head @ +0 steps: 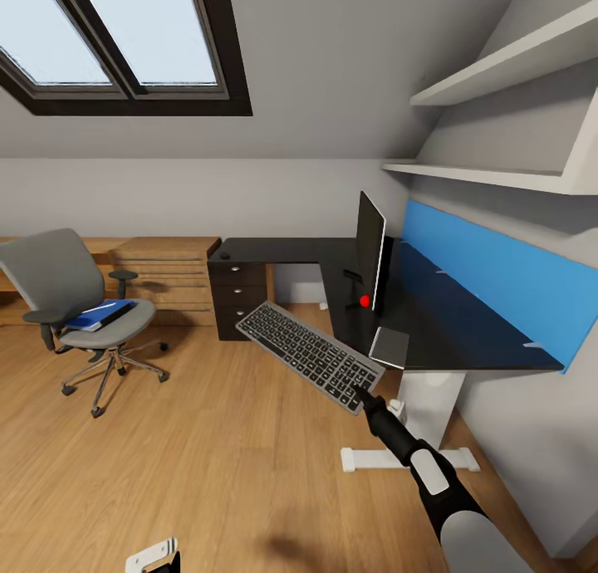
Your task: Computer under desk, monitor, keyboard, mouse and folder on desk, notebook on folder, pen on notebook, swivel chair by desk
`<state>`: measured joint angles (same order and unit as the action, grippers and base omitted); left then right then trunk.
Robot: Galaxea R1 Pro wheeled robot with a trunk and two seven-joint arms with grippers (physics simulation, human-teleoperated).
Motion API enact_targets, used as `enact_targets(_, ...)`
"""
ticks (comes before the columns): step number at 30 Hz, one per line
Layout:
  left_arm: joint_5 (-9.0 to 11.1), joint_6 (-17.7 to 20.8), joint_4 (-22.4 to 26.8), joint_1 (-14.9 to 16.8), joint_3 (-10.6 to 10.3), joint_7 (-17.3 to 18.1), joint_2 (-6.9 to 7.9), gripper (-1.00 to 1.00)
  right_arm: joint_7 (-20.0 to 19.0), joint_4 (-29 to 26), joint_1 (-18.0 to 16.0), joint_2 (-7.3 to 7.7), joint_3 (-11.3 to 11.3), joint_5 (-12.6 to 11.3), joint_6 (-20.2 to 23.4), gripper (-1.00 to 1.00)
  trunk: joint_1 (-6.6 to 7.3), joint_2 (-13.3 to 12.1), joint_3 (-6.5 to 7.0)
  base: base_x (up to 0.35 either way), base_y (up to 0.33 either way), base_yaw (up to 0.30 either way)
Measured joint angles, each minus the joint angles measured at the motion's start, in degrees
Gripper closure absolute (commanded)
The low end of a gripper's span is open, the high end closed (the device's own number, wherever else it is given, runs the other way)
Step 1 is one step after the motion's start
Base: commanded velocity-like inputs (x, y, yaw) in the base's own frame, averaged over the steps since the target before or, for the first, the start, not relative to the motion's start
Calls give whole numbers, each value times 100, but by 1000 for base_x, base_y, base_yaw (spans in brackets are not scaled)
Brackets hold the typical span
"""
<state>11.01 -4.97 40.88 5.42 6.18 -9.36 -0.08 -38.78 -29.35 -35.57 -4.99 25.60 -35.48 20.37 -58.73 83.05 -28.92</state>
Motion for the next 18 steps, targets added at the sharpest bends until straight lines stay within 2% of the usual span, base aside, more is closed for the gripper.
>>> enact_targets(12,0,-9,-22,0,-1,0,0,-100,-168,143,0,7,3,8,-34,100,0,0,0,1,0,0)
enact_targets(18,-1,-9,-127,0,-5,7,-2,-100,109,163,-3,-111,25,-3,-85,100,2,0,0,152,32,0)
